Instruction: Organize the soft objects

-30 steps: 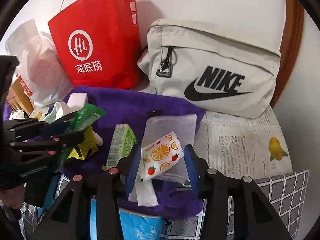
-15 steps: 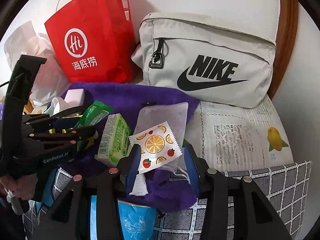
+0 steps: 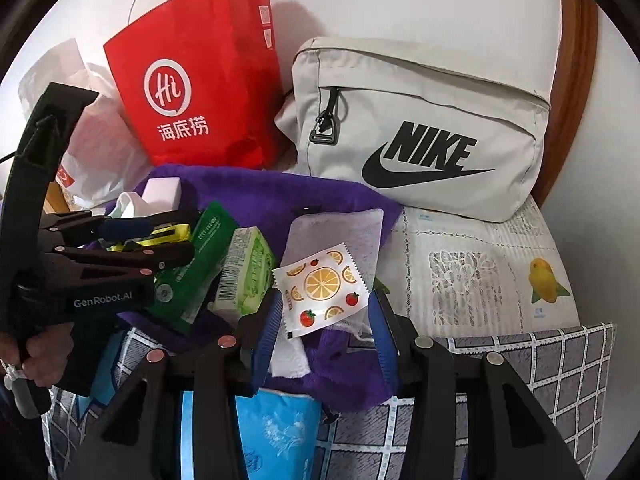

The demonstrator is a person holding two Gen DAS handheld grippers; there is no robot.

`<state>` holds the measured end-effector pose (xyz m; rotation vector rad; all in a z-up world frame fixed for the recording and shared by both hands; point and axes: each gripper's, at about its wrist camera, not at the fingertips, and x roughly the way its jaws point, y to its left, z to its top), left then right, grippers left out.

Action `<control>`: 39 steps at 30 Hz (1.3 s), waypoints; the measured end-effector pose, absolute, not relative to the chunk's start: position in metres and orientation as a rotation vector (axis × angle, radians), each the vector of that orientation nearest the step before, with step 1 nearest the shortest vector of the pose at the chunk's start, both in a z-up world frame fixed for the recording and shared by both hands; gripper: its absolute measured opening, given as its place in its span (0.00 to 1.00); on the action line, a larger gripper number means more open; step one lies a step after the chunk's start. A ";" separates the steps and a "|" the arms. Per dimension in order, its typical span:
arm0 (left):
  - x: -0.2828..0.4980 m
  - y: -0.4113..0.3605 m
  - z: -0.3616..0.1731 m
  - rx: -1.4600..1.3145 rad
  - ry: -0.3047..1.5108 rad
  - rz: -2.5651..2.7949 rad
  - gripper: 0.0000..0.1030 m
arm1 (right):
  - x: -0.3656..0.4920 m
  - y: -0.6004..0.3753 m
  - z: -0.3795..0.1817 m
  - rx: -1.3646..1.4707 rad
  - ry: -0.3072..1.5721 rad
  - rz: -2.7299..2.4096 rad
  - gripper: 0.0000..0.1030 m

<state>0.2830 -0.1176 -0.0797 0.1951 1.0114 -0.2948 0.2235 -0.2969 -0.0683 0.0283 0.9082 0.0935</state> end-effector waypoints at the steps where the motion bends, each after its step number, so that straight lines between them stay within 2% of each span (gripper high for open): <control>1: 0.280 -0.115 -0.076 0.191 1.006 -0.295 0.57 | 0.221 -0.296 -0.066 0.029 0.906 0.095 0.43; 5: 0.265 -0.102 -0.065 0.185 0.995 -0.262 0.57 | 0.209 -0.288 -0.057 0.024 0.901 0.097 0.45; 8: 0.251 -0.092 -0.057 0.175 0.997 -0.243 0.57 | 0.196 -0.279 -0.049 0.006 0.897 0.092 0.51; 11: 0.230 -0.080 -0.051 0.152 1.006 -0.228 0.66 | 0.181 -0.269 -0.039 -0.007 0.881 0.090 0.55; 13: 0.213 -0.070 -0.047 0.124 1.010 -0.223 0.66 | 0.169 -0.262 -0.032 -0.012 0.877 0.083 0.64; 15: 0.198 -0.061 -0.044 0.114 1.015 -0.209 0.67 | 0.155 -0.256 -0.026 -0.010 0.868 0.077 0.67; 17: 0.183 -0.053 -0.040 0.103 1.013 -0.195 0.74 | 0.142 -0.251 -0.020 -0.006 0.860 0.077 0.72; 19: 0.167 -0.044 -0.037 0.099 1.008 -0.177 0.77 | 0.129 -0.246 -0.015 0.002 0.851 0.075 0.80; 21: 0.151 -0.037 -0.034 0.106 1.002 -0.144 0.78 | 0.117 -0.240 -0.011 0.011 0.845 0.070 0.84; 33: 0.080 -0.004 -0.014 0.028 0.969 -0.097 0.78 | 0.061 -0.210 0.012 -0.013 0.815 0.044 0.98; 39: 0.056 -0.003 0.000 0.058 0.930 -0.085 0.78 | 0.044 -0.205 0.020 0.011 0.823 0.050 1.00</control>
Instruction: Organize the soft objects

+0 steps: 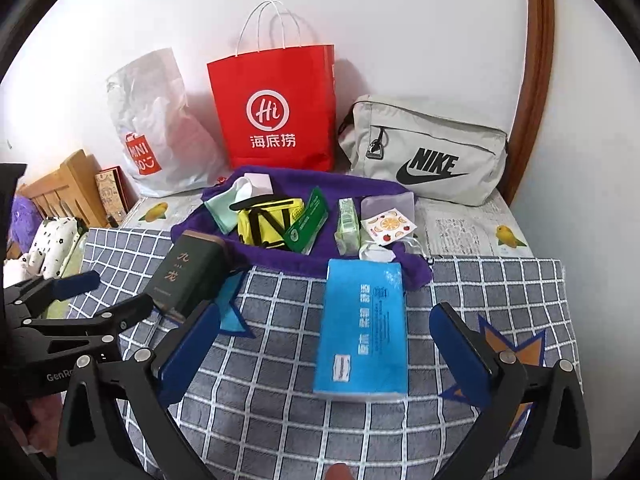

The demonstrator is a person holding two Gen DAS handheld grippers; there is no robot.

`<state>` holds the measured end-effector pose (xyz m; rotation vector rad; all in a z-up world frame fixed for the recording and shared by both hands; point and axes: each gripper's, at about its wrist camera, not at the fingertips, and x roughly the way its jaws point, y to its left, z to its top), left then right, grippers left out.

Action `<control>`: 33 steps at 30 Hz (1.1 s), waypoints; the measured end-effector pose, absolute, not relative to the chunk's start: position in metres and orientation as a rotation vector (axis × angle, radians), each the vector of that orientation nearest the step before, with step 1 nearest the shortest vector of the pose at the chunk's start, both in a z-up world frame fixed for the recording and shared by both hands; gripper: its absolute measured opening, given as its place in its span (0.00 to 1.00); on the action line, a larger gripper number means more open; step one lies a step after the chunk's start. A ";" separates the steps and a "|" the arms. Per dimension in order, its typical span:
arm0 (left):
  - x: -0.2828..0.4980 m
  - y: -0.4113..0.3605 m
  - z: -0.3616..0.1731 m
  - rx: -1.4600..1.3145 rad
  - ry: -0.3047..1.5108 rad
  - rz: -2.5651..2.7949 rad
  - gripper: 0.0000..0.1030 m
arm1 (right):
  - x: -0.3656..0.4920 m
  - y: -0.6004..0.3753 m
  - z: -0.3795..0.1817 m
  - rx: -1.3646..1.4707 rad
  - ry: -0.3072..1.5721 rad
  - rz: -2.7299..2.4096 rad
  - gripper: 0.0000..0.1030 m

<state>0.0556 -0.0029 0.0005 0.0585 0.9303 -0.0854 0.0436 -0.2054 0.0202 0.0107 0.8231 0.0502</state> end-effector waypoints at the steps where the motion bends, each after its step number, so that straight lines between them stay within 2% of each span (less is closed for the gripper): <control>1: 0.052 -0.002 0.004 0.057 0.922 -0.085 0.78 | 0.041 -0.205 0.022 0.007 0.822 0.044 1.00; 33: 0.008 -0.009 0.029 0.055 0.871 -0.125 0.78 | 0.004 -0.201 0.037 0.009 0.805 0.046 1.00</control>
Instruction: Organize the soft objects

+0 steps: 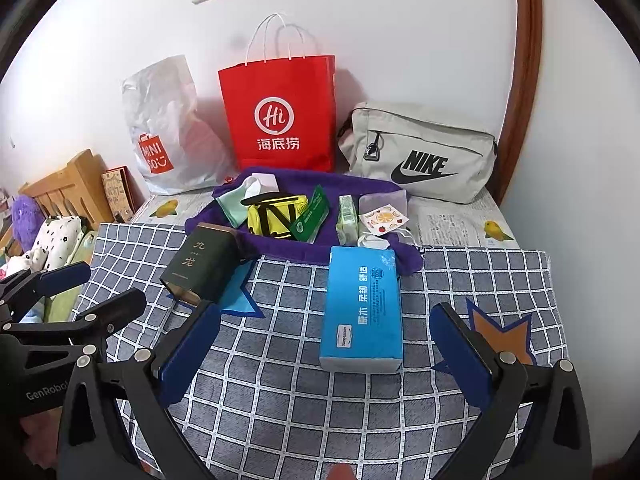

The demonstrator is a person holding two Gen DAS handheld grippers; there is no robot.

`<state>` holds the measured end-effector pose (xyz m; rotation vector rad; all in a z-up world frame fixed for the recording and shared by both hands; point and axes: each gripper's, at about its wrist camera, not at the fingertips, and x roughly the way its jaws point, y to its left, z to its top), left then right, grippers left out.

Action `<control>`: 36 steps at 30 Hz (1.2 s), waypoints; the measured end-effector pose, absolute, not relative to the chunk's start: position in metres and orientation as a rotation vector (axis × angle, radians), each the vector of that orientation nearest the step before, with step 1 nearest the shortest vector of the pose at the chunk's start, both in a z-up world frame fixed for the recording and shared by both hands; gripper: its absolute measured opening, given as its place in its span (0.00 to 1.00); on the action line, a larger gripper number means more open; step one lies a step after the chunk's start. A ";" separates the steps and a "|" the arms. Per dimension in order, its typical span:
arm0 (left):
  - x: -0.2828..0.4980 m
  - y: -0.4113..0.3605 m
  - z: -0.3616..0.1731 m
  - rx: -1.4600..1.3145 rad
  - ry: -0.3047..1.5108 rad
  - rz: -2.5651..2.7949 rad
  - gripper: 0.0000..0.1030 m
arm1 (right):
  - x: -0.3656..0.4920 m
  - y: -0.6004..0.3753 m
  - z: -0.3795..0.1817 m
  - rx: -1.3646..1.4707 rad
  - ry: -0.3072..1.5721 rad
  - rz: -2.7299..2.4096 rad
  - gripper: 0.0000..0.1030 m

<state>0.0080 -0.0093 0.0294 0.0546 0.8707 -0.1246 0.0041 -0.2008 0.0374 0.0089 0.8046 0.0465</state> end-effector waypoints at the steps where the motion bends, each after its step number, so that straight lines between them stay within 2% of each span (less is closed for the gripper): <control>1: 0.008 -0.009 0.029 0.056 0.872 -0.125 0.78 | 0.003 -0.200 0.038 0.009 0.804 0.047 1.00; 36: 0.004 -0.012 0.034 0.055 0.874 -0.121 0.78 | -0.003 -0.205 0.036 0.024 0.813 0.036 1.00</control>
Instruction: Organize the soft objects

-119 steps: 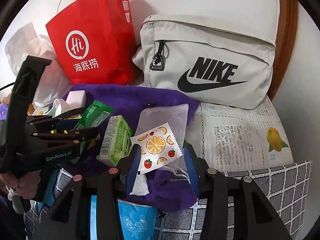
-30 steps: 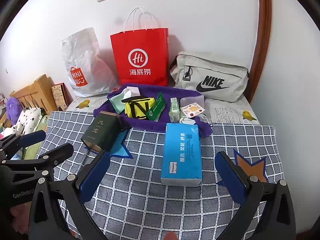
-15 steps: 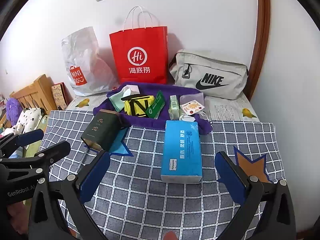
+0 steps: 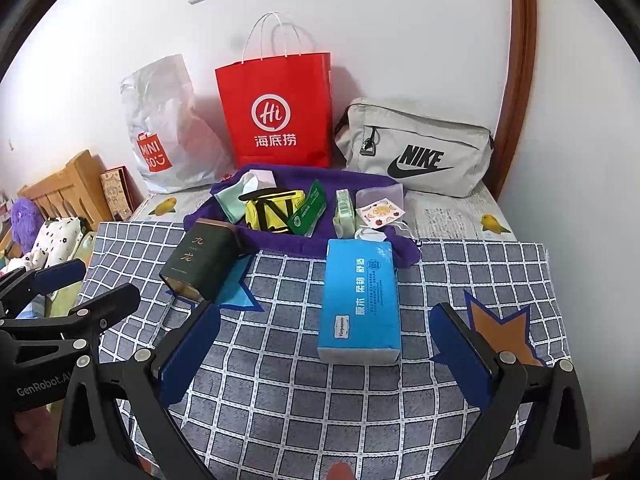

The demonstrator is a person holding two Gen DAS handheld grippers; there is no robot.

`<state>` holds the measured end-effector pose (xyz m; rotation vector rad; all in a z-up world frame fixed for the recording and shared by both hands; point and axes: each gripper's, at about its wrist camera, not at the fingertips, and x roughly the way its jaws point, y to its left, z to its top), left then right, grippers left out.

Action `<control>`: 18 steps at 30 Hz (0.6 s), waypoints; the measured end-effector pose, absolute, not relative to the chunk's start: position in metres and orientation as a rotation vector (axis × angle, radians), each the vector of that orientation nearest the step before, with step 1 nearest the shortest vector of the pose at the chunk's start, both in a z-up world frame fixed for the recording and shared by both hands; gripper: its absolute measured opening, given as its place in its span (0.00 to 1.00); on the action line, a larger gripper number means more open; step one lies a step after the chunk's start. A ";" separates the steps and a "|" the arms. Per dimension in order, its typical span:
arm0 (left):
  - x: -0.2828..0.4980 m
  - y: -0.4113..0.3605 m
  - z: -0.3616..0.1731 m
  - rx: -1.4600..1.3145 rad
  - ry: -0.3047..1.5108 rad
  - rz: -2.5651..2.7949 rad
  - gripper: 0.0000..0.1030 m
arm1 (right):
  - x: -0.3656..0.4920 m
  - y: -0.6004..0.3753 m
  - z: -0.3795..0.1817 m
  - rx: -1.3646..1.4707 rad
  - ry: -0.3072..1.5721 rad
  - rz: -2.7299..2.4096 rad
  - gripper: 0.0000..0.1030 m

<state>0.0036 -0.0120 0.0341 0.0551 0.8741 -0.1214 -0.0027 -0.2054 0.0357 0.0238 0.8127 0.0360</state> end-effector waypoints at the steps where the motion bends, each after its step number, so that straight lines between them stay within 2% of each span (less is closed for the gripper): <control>1: 0.003 -0.012 0.034 0.055 0.875 -0.120 0.78 | -0.003 -0.205 0.036 0.024 0.813 0.035 1.00; 18: 0.002 -0.012 0.033 0.058 0.871 -0.122 0.78 | -0.003 -0.207 0.037 0.028 0.809 0.033 1.00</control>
